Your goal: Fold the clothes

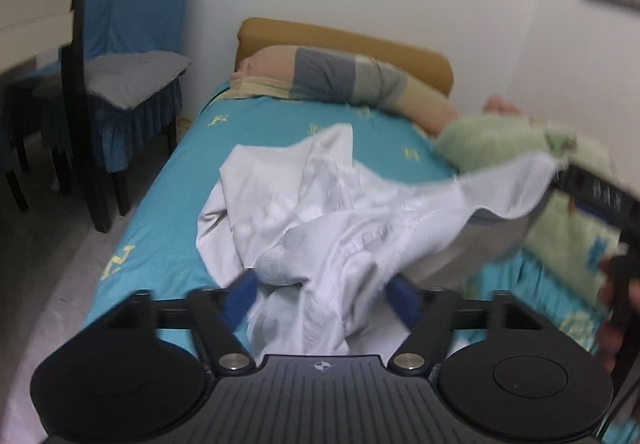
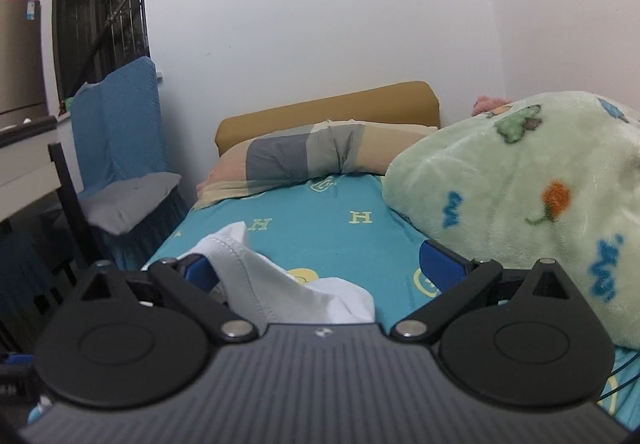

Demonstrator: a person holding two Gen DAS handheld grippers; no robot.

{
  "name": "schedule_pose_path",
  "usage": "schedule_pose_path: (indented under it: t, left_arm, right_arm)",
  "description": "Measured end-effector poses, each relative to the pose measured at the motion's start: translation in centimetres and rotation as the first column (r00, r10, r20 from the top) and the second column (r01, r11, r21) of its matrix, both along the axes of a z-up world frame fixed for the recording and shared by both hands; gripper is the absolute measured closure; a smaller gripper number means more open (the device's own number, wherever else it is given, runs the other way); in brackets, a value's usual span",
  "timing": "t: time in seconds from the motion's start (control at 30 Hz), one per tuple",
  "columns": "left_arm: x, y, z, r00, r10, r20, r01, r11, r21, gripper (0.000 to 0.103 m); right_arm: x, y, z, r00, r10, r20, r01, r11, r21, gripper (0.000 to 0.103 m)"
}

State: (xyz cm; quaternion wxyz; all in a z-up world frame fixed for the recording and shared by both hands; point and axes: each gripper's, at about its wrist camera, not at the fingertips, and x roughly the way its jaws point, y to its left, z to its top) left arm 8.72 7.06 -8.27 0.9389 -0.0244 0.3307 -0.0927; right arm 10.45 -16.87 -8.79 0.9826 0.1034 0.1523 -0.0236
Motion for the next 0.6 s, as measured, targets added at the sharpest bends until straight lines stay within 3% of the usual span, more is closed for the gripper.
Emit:
schedule_pose_path:
  t: [0.2,0.4,0.47,0.53,0.6]
  left_arm:
    - [-1.5,-4.4,-0.6,0.987,-0.141,0.079,0.126,0.977,0.172,0.012]
    - [-1.4,-8.2,-1.5,0.958,-0.250,0.141,0.213,0.949,0.233,0.010]
    - [-1.4,-9.2,-2.2,0.953,-0.245,0.178,0.189,0.941,0.281,0.009]
    - [-0.7,-9.7,-2.8,0.955,-0.175,0.241,0.085,0.936,0.341,0.010]
    - [0.0,-8.9,-2.4,0.944,-0.079,0.320,-0.043,0.934,0.355,0.012]
  right_arm:
    - [0.0,-0.3,0.1,0.999,0.033,-0.009,-0.032,0.999,0.042,0.000]
    - [-0.4,-0.4,0.5,0.999,0.046,-0.003,-0.046,0.997,0.062,0.000]
    - [-0.4,-0.6,0.5,0.999,0.045,-0.004,-0.045,0.996,0.073,0.000]
    - [-0.4,-0.7,0.6,0.999,0.049,-0.002,-0.048,0.996,0.079,0.000]
    - [-0.5,-0.8,0.5,0.999,0.043,-0.001,-0.042,0.996,0.073,0.000]
